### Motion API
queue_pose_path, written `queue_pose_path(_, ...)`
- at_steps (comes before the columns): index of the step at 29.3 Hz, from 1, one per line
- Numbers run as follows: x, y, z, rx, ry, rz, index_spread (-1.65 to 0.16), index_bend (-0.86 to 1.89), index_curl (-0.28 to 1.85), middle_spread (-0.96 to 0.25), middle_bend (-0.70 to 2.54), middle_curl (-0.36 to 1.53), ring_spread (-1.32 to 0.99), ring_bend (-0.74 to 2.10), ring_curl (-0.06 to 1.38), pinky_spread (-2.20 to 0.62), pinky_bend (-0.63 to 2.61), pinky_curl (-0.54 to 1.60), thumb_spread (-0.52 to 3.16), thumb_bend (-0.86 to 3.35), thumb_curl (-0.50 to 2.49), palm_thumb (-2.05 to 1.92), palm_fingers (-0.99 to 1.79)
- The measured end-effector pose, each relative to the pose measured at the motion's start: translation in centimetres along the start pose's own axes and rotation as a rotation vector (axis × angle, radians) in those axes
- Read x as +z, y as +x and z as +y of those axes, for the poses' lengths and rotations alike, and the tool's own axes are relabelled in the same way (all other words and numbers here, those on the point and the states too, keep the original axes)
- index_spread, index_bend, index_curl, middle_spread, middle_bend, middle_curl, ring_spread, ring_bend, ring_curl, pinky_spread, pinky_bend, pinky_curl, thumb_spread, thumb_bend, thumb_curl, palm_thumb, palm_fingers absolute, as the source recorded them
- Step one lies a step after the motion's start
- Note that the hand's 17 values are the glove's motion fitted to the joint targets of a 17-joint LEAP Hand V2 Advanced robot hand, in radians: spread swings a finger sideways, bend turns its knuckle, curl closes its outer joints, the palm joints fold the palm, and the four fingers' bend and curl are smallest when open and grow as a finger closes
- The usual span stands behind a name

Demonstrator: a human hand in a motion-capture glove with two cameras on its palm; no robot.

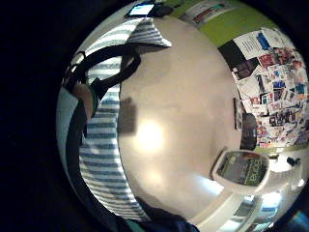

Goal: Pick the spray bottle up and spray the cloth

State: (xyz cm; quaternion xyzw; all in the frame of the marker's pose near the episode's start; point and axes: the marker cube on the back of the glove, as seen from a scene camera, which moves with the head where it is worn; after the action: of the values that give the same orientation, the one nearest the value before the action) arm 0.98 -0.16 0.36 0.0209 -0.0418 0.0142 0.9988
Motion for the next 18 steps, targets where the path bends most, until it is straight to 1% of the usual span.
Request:
queue_pose_path(11, 0.7, 0.3, 0.2, 0.0, -0.027, -0.01, -0.28, 0.16, 0.34, -0.18, 0.64, 0.41, -0.23, 0.78, 0.44, -0.33, 0.5, 0.35, 0.85, 0.22, 0.4, 0.88, 1.24)
queue_pose_path(18, 0.9, -0.3, 2.3, -0.07, -0.045, 0.004, -0.29, 0.14, 0.36, -0.17, 0.58, 0.42, -0.23, 0.73, 0.44, -0.32, 0.51, 0.37, 0.85, 0.17, 0.44, 0.91, 1.18)
